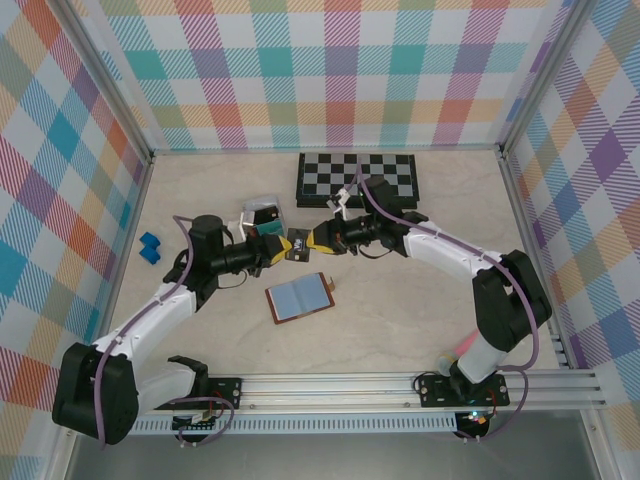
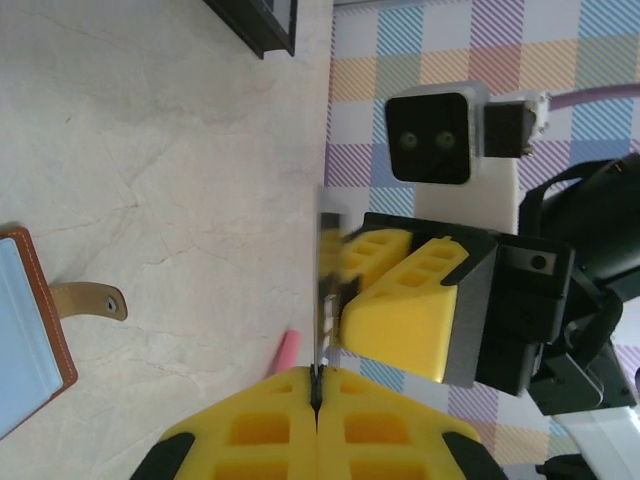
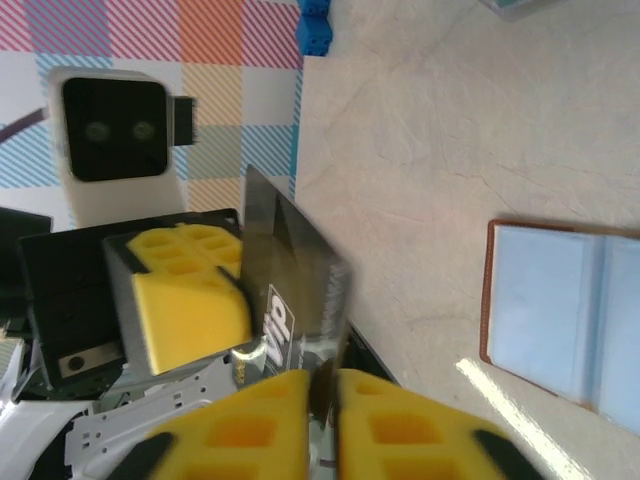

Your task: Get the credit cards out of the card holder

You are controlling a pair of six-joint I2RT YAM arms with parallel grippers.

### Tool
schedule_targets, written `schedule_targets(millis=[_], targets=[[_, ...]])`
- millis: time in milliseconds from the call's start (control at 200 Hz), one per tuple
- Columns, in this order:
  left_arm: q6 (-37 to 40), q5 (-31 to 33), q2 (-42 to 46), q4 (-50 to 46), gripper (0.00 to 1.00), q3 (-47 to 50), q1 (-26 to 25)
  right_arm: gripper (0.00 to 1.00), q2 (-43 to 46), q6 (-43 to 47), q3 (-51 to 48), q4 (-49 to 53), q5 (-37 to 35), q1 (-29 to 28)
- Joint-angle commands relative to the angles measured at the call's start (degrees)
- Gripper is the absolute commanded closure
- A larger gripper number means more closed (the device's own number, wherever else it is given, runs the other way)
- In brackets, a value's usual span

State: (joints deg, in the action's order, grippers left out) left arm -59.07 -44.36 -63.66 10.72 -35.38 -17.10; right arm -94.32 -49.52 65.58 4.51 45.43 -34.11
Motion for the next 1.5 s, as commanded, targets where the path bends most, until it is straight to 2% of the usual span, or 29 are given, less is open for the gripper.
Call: schedule_targets(millis=[0, 70, 165, 325, 490, 775, 1015, 1170, 1250, 1495], targets=[[4.6, 1.8, 2.5, -2.2, 1.0, 0.1, -0.3, 0.66, 2.2, 1.6, 0.2, 3.7, -3.2, 0.0], [9.3, 4.3, 4.1, -9.4, 1.0, -1.6, -0.2, 0.51, 3.6, 3.4, 0.8, 8.3, -7.8, 0.2], [17.2, 11.0, 6.7, -22.4, 1.0, -5.6, -0.3, 0.34, 5.9, 5.7, 0.9, 14.8, -16.6, 0.4], [24.8, 19.6, 11.2, -35.8, 1.0, -10.1, -0.3, 0.13, 8.6, 8.6, 1.1, 23.1, -29.2, 0.7], [30.9, 26.9, 12.7, -43.9, 1.0, -14.4, -0.3, 0.0, 10.3, 9.4, 0.0, 25.2, -33.7, 1.5], [42.5, 39.0, 8.4, -43.1, 1.0, -23.5, -0.3, 0.0, 12.6, 9.4, -2.2, 25.8, -34.8, 2.9], [60.1, 38.6, -2.2, -36.5, 1.0, -30.8, -0.3, 0.0, 14.5, 9.9, -2.7, 27.3, -34.3, 4.0], [75.3, 34.1, -8.2, -32.7, 1.0, -32.8, -0.3, 0.0, 14.3, 10.8, -2.7, 28.4, -33.4, 4.4], [83.8, 32.7, -10.9, -33.4, 1.0, -34.1, -0.3, 0.0, 13.9, 10.9, -2.9, 28.7, -33.1, 4.7], [102.7, 31.9, -19.3, -36.3, 1.0, -37.1, 1.2, 0.0, 12.5, 9.3, -3.7, 29.5, -32.8, 6.4]])
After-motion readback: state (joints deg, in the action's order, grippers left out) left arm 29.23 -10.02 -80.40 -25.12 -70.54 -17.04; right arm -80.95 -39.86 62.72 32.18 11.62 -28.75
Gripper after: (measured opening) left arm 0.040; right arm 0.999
